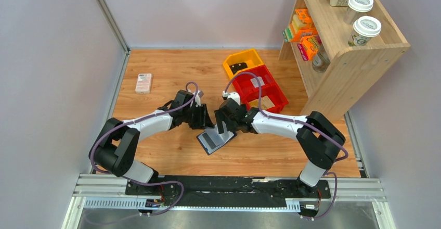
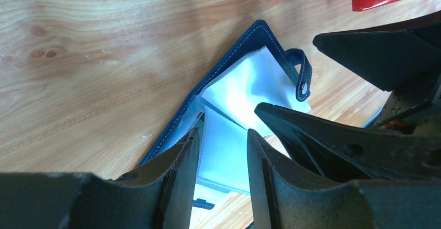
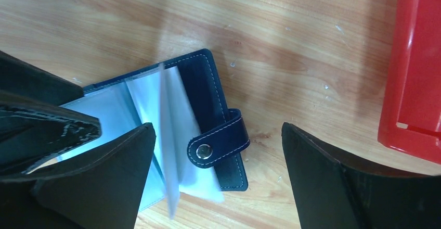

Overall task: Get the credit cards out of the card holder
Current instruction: Remove the credit card from the card holder.

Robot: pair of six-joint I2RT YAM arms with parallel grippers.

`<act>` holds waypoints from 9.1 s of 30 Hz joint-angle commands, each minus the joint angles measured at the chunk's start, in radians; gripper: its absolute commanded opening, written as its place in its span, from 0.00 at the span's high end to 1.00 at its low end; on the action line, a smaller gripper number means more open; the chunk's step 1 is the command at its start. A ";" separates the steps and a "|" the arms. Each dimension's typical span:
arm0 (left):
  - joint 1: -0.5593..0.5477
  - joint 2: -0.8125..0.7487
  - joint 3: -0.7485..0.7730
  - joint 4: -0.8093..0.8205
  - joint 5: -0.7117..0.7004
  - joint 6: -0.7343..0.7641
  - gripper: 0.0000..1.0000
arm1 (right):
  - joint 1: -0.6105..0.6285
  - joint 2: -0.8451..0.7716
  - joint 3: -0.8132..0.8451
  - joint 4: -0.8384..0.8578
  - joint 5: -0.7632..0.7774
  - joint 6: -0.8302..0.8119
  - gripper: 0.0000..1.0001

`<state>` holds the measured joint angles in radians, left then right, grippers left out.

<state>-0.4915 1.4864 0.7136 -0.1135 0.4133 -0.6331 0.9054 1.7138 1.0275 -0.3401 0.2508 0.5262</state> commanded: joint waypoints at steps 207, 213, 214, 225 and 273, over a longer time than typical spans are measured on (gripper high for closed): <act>-0.050 -0.193 0.017 -0.229 -0.242 -0.036 0.58 | 0.007 -0.191 -0.207 0.440 -0.321 0.204 0.69; -0.050 -0.107 0.020 -0.181 -0.180 -0.028 0.59 | 0.000 -0.132 -0.234 0.429 -0.274 0.313 0.62; -0.050 -0.086 0.017 -0.175 -0.170 -0.028 0.59 | -0.005 -0.126 -0.242 0.425 -0.265 0.327 0.61; -0.050 -0.002 -0.014 -0.132 -0.136 -0.037 0.64 | -0.040 -0.026 -0.268 0.556 -0.360 0.330 0.58; -0.050 0.009 -0.077 -0.222 -0.294 0.030 0.97 | -0.102 0.076 -0.264 1.012 -0.858 0.400 0.83</act>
<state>-0.5304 1.4727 0.6788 -0.2874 0.2337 -0.6548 0.7937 1.8282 0.7609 0.5571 -0.4553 0.8646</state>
